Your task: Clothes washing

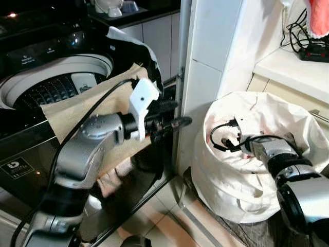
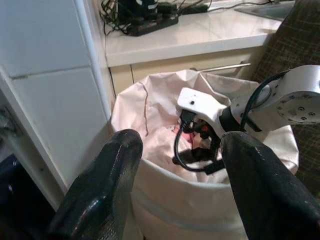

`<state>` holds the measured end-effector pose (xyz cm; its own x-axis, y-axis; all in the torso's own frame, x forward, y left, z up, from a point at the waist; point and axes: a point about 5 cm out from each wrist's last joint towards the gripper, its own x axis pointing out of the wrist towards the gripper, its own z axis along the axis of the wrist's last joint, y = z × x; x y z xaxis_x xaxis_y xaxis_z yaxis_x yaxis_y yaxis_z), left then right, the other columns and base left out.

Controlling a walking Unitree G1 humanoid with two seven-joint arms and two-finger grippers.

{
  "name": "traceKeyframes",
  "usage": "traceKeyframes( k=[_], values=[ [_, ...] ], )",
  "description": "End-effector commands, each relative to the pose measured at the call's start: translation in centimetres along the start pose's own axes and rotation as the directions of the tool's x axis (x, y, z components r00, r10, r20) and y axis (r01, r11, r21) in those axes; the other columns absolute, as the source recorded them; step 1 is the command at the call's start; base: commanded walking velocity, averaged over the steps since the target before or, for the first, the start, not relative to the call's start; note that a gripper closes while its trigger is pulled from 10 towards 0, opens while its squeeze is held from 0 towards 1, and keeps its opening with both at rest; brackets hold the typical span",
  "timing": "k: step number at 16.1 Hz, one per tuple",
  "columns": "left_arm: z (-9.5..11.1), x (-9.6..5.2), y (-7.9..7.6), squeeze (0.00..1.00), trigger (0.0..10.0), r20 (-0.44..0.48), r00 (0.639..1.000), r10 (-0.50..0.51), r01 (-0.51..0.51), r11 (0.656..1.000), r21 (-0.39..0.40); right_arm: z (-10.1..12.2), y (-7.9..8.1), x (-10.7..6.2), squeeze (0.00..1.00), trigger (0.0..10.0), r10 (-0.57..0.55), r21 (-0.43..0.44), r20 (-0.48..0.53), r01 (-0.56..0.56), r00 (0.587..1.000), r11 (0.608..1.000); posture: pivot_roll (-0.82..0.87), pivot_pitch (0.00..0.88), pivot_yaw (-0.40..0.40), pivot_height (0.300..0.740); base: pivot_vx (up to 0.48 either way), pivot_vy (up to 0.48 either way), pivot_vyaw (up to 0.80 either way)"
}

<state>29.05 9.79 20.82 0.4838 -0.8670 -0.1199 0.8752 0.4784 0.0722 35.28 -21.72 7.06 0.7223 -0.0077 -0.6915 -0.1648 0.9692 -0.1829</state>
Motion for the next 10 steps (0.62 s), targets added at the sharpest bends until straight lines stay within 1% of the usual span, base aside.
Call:
traceKeyframes(
  k=[1, 2, 4, 6, 8, 9, 10],
  values=[
    [-0.1, -0.1, -0.6, 0.00, 10.0, -0.019, 1.000, -0.012, 0.012, 1.000, -0.004, -1.8, 0.3, 0.3, 0.00, 10.0, -0.005, 0.036, -0.054, 0.007, 0.999, 0.999, 0.16, 0.035, 0.010, 0.740, 0.000, 0.000, 0.00],
    [0.0, -0.2, -0.9, 0.00, 10.0, -0.024, 1.000, -0.012, 0.011, 1.000, -0.010, -2.4, 0.6, 0.4, 0.00, 10.0, -0.004, 0.029, -0.068, 0.006, 0.998, 1.000, 0.17, 0.036, 0.009, 0.740, 0.000, 0.000, 0.00],
    [0.0, -0.4, -1.2, 0.00, 10.0, -0.032, 0.999, -0.013, 0.012, 1.000, -0.016, -3.1, 1.0, 0.5, 0.00, 10.0, 0.005, 0.044, -0.082, -0.001, 0.997, 0.999, 0.17, 0.038, 0.007, 0.740, 0.000, 0.000, 0.00],
    [0.0, -0.7, -1.3, 0.00, 10.0, -0.043, 0.999, 0.001, -0.001, 1.000, -0.017, -4.1, 1.7, 0.7, 0.00, 10.0, 0.022, 0.063, -0.105, -0.015, 0.994, 0.998, 0.18, 0.039, 0.006, 0.740, 0.000, 0.000, 0.00],
    [0.0, -0.8, -1.2, 0.00, 10.0, -0.044, 0.999, 0.017, -0.017, 1.000, -0.014, -4.3, 1.9, 0.8, 0.00, 10.0, 0.029, 0.072, -0.110, -0.021, 0.994, 0.997, 0.17, 0.040, 0.009, 0.740, 0.000, 0.000, 0.00],
    [0.1, -0.7, -1.1, 0.00, 10.0, -0.047, 0.999, 0.021, -0.021, 1.000, -0.013, -4.3, 2.0, 0.8, 0.00, 6.9, 0.037, 0.082, -0.114, -0.028, 0.993, 0.996, 0.17, 0.039, 0.010, 0.740, 0.000, 0.000, 0.00],
    [0.1, -0.7, -1.2, 0.00, 10.0, -0.048, 0.999, 0.022, -0.023, 1.000, -0.015, -4.4, 2.0, 0.8, 0.00, 0.0, 0.040, 0.087, -0.118, -0.030, 0.992, 0.996, 0.17, 0.038, 0.011, 0.740, 0.000, 0.000, 0.00]
  ],
)
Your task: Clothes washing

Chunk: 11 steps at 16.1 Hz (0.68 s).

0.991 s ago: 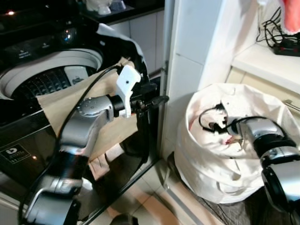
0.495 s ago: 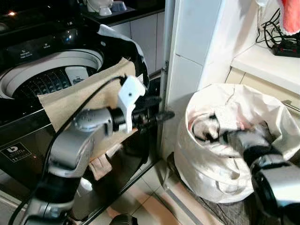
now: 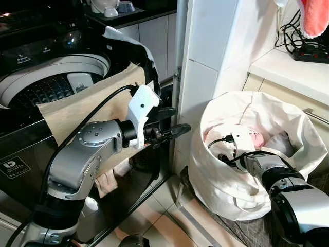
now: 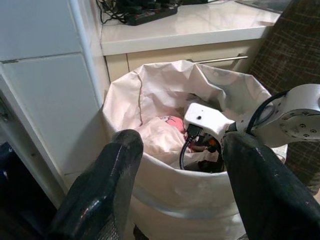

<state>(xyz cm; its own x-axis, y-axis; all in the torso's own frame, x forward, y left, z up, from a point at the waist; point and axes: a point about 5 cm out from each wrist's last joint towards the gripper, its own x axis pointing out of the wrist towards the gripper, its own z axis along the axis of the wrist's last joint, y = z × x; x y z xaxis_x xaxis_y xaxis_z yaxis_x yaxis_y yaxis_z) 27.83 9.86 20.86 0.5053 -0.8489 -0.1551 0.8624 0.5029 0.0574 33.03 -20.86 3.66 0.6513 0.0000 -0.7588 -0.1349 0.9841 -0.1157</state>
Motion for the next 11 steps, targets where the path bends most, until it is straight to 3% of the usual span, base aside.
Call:
traceKeyframes(
  k=[1, 11],
  values=[
    [0.07, -0.01, -0.16, 0.00, 10.0, -0.011, 1.000, -0.004, 0.004, 1.000, 0.003, -0.80, 0.18, 0.11, 0.00, 0.0, 0.013, 0.024, -0.034, -0.012, 0.999, 1.000, 0.17, 0.038, 0.011, 0.740, 0.000, 0.000, 0.00],
    [0.22, 0.32, 0.01, 0.00, 10.0, -0.016, 1.000, 0.009, -0.009, 1.000, 0.007, -0.77, -0.72, -0.17, 0.00, 0.0, 0.009, 0.086, -0.054, -0.004, 0.998, 0.996, 0.16, 0.035, 0.014, 0.740, 0.000, 0.000, 0.00]
  ],
)
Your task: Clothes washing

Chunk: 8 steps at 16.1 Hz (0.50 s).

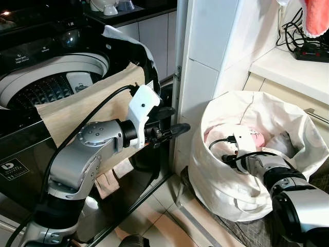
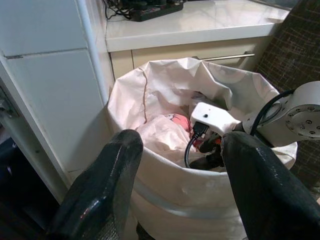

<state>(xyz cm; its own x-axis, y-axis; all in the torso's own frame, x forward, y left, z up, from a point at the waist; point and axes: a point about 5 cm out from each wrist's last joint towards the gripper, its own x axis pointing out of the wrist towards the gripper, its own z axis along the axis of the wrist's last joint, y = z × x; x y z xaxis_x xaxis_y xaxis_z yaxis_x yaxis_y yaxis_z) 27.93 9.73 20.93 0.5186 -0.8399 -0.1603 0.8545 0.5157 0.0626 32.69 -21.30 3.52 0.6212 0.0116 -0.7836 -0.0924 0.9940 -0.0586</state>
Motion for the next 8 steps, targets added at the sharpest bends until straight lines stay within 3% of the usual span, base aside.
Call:
traceKeyframes(
  k=[1, 8],
  values=[
    [0.12, 0.21, 0.02, 0.00, 10.0, -0.011, 1.000, -0.003, 0.004, 1.000, 0.005, -0.28, -0.44, -0.07, 0.00, 0.0, -0.013, 0.022, -0.016, 0.013, 1.000, 1.000, 0.16, 0.034, 0.015, 0.740, 0.000, 0.000, 0.00],
    [0.10, 0.18, 0.75, 0.00, 10.0, -0.019, 0.999, 0.026, -0.025, 1.000, 0.014, 0.39, -0.99, -0.29, 0.00, 0.0, -0.036, 0.069, 0.019, 0.034, 0.999, 0.997, 0.16, 0.018, 0.016, 0.740, 0.000, 0.000, 0.00]
  ],
)
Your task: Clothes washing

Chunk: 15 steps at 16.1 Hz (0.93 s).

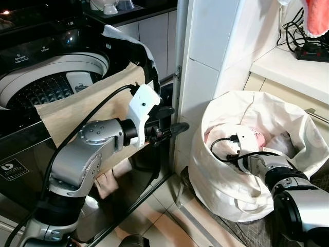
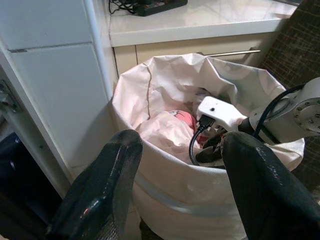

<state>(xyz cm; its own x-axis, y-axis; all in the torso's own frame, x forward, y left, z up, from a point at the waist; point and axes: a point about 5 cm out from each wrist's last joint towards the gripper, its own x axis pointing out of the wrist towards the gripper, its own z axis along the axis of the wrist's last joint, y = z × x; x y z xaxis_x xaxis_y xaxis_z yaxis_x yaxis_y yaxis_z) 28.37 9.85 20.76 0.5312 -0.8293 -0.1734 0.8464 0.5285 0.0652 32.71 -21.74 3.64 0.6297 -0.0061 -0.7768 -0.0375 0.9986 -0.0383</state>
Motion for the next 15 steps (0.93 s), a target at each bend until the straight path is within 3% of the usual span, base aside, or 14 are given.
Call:
traceKeyframes(
  k=[1, 5, 8, 10, 11, 13, 14, 15],
  values=[
    [0.4, 0.1, 0.5, 0.00, 10.0, 0.000, 1.000, 0.021, -0.021, 1.000, 0.015, 0.9, -0.8, -0.3, 0.00, 0.0, -0.031, 0.029, 0.037, 0.030, 0.999, 0.999, 0.15, 0.010, 0.018, 0.740, 0.000, 0.000, 0.00],
    [0.6, 0.4, 1.8, 0.00, 10.0, 0.032, 0.994, 0.106, -0.106, 0.994, 0.020, 3.5, -1.5, -1.0, 0.00, 0.0, -0.060, 0.106, 0.151, 0.044, 0.987, 0.993, 0.13, 0.000, 0.025, 0.740, 0.000, 0.000, 0.00],
    [1.0, 0.4, 3.6, 0.00, 10.0, 0.079, 0.964, 0.254, -0.255, 0.967, 0.000, 7.4, -2.0, -2.5, 0.00, 0.0, -0.052, 0.212, 0.294, -0.012, 0.954, 0.977, 0.10, 0.000, 0.031, 0.740, 0.000, 0.000, 0.00],
    [1.0, 0.0, 4.9, 0.00, 10.0, 0.122, 0.929, 0.349, -0.346, 0.937, -0.047, 12.0, -3.2, -5.2, 0.00, 0.0, -0.022, 0.284, 0.447, -0.118, 0.894, 0.952, 0.06, 0.000, 0.042, 0.740, 0.000, 0.000, 0.00],
    [1.0, 0.0, 5.0, 0.00, 10.0, 0.126, 0.925, 0.357, -0.354, 0.934, -0.052, 12.7, -3.4, -5.8, 0.00, 0.0, -0.012, 0.283, 0.470, -0.138, 0.883, 0.949, 0.05, 0.000, 0.043, 0.740, 0.000, 0.000, 0.00],
    [0.7, 0.2, 5.0, 0.00, 10.0, 0.129, 0.922, 0.365, -0.361, 0.931, -0.057, 14.2, -3.5, -7.0, 0.00, 0.0, 0.056, 0.173, 0.489, -0.160, 0.870, 0.972, 0.03, 0.000, 0.051, 0.740, 0.000, 0.000, 0.00],
    [0.5, 0.6, 4.8, 0.00, 10.0, 0.123, 0.929, 0.349, -0.345, 0.937, -0.056, 13.5, -3.3, -6.6, 0.00, 0.0, 0.075, 0.005, 0.420, -0.085, 0.904, 0.996, 0.02, 0.000, 0.052, 0.740, 0.000, 0.000, 0.00],
    [0.4, 1.0, 4.5, 0.00, 10.0, 0.118, 0.934, 0.336, -0.332, 0.942, -0.052, 12.6, -3.3, -6.2, 0.27, 10.0, 0.076, -0.087, 0.358, -0.048, 0.931, 0.995, 0.02, 0.000, 0.052, 0.740, 0.000, 0.000, 0.00]
  ],
)
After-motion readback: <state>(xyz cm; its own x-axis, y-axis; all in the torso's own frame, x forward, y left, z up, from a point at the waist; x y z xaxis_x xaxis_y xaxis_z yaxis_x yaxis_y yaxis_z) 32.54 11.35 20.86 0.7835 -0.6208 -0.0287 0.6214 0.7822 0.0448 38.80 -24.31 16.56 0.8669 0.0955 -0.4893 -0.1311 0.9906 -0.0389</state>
